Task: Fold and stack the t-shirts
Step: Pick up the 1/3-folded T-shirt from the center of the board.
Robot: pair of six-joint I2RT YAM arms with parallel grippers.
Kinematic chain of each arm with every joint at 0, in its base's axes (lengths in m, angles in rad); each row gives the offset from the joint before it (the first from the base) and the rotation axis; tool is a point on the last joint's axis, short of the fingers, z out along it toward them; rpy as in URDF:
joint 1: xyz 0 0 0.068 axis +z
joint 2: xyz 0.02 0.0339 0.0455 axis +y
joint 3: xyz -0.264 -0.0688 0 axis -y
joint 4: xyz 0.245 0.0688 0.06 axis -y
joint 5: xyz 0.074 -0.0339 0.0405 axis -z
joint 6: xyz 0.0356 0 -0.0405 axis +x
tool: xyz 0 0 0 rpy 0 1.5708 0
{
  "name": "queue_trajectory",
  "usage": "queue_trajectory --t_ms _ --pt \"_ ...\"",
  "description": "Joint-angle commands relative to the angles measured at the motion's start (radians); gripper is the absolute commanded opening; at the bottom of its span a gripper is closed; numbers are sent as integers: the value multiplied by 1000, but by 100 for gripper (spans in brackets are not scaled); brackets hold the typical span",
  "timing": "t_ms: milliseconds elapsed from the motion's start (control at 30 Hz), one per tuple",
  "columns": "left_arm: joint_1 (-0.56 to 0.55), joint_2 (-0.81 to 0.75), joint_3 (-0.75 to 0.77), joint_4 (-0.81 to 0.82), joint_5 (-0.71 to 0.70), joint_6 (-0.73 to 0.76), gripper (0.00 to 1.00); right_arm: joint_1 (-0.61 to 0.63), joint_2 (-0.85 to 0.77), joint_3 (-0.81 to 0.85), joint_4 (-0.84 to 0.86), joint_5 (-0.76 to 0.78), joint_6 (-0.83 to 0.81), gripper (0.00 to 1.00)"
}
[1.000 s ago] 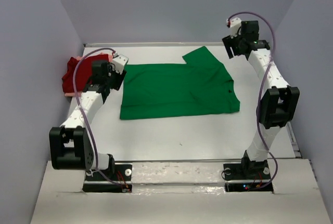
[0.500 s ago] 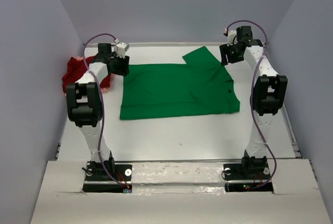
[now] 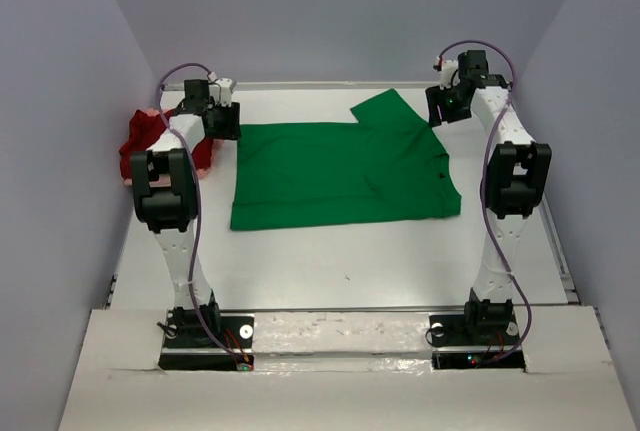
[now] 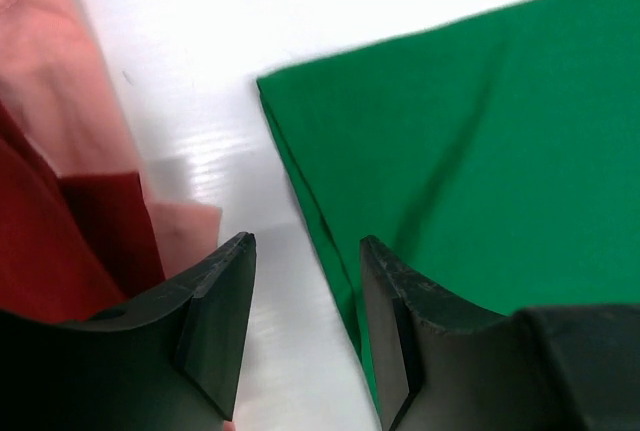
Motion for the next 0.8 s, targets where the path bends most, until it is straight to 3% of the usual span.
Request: queue_trajectory --t_ms 0,233,767 --pt "6 67 99 -4 16 -58 56 -5 10 58 -12 13 -20 63" --pt "6 184 274 -41 2 -103 55 -5 0 63 -24 16 -32 62" --pt "9 293 374 -51 -53 -155 55 -5 24 67 -46 21 -66 54"
